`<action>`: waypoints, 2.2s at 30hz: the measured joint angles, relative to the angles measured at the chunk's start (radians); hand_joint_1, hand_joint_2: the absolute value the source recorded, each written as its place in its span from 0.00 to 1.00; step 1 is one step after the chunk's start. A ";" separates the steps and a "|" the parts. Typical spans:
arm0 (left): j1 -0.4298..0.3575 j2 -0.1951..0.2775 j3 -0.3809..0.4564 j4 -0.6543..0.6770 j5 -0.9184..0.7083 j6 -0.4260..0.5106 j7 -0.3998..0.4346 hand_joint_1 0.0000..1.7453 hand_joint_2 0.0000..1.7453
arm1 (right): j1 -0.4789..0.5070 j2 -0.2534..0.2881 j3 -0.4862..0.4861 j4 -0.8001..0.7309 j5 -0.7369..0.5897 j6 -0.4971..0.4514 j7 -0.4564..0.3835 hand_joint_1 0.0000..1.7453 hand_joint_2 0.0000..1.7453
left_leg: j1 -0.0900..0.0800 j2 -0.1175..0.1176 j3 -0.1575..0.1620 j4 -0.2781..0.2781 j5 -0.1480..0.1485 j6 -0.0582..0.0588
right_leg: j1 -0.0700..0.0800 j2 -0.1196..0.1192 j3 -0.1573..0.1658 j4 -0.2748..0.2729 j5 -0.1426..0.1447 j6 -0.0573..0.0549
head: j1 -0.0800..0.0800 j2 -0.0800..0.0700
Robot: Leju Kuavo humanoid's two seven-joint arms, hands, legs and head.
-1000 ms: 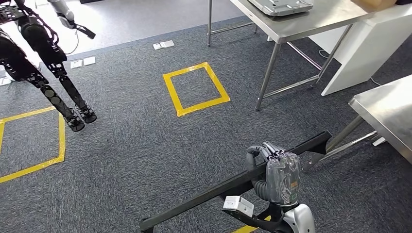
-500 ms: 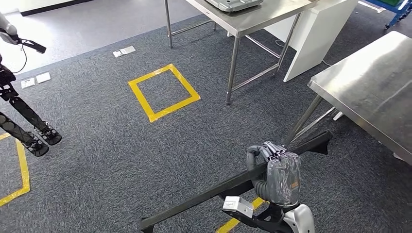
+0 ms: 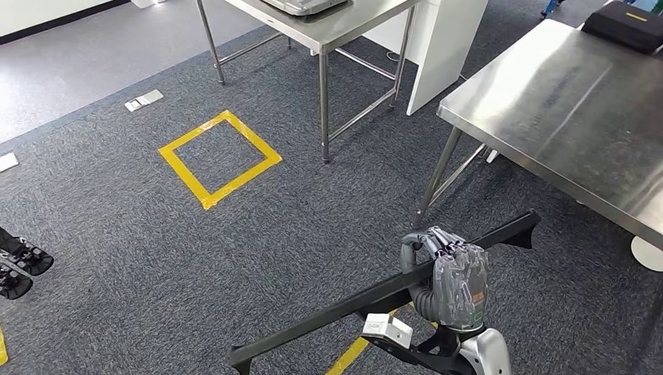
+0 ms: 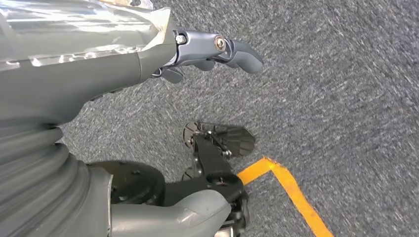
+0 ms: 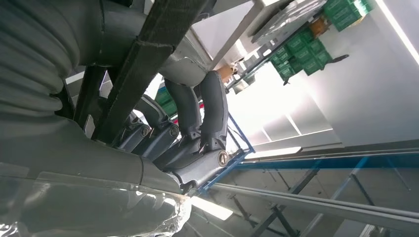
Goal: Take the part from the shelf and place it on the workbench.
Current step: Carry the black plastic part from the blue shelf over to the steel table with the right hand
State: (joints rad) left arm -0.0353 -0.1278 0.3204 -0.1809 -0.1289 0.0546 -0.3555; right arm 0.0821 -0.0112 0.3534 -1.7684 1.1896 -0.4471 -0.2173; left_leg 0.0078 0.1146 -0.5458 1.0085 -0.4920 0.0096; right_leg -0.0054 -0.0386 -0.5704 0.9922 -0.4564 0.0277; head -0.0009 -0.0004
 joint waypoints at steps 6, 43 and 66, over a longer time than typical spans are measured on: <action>0.003 0.005 0.000 -0.001 0.000 -0.011 0.004 0.00 1.00 | 0.000 0.000 0.002 0.001 0.000 -0.002 0.000 1.00 1.00 | 0.011 -0.114 -0.117 0.268 -0.140 -0.021 | -0.013 0.067 0.010 -0.006 0.011 -0.029 | -0.011 0.000; 0.005 0.002 0.017 0.000 0.003 -0.045 -0.011 0.00 1.00 | 0.015 0.051 0.003 -0.017 0.060 0.064 -0.005 1.00 1.00 | 0.019 -0.166 -0.029 0.024 0.011 -0.008 | -0.009 0.147 0.002 0.007 0.007 -0.016 | -0.015 0.000; 0.009 0.006 0.017 -0.002 -0.011 -0.106 -0.079 0.00 1.00 | -0.034 0.060 0.003 -0.007 0.116 0.056 -0.011 1.00 1.00 | 0.015 -0.111 -0.113 0.226 -0.101 -0.023 | -0.010 0.040 0.059 0.001 -0.048 -0.046 | -0.018 0.000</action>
State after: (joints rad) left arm -0.0266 -0.1216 0.3378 -0.1830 -0.1397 -0.0515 -0.4348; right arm 0.0481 0.0490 0.3563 -1.7756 1.3052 -0.3906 -0.2281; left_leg 0.0224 0.0040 -0.6588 1.2343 -0.5928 -0.0129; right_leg -0.0156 0.0014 -0.5119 0.9930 -0.5046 -0.0182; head -0.0185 -0.0004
